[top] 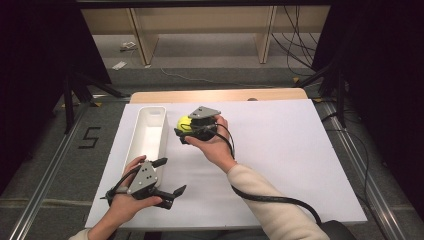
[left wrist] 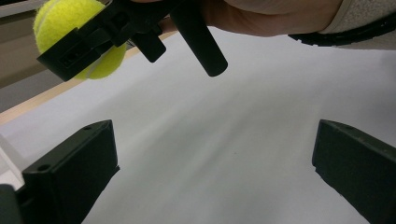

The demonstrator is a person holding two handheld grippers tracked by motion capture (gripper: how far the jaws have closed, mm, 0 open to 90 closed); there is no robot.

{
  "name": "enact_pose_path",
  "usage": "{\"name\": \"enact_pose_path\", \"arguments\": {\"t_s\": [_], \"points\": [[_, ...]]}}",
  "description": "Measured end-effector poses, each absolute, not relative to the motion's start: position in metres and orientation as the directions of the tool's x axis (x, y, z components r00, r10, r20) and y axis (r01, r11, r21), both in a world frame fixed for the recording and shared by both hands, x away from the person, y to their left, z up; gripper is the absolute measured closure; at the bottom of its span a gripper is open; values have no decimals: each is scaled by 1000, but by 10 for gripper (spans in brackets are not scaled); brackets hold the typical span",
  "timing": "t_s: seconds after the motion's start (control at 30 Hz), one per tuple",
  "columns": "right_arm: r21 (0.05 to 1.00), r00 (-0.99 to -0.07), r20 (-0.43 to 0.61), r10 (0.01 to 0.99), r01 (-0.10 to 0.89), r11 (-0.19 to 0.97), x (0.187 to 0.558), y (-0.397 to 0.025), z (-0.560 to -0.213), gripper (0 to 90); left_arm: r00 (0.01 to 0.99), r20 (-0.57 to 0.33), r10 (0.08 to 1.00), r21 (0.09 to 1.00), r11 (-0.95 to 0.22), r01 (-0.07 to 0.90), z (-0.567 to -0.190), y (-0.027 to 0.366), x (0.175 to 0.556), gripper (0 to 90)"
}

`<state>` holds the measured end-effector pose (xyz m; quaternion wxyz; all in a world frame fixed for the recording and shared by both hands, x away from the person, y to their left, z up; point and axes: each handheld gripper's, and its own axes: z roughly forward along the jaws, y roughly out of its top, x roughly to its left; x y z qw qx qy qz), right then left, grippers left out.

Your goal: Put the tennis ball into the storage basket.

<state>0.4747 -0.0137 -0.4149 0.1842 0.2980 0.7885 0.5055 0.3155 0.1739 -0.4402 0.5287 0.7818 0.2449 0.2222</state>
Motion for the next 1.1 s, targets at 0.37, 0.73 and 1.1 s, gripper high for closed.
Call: {"name": "enact_pose_path", "arguments": {"t_s": [0.37, 0.73, 1.1], "points": [[908, -761, 9, 649, 278, 314, 474, -10, -413, 270, 781, 89, 618, 935, -322, 148, -440, 174, 315, 0], [910, -764, 7, 645, 273, 314, 473, -7, -412, 271, 782, 89, 617, 935, -321, 147, -440, 174, 315, 0], [912, -769, 8, 639, 268, 312, 472, -3, -409, 271, 782, 90, 617, 935, -322, 147, -440, 174, 315, 0]]}}
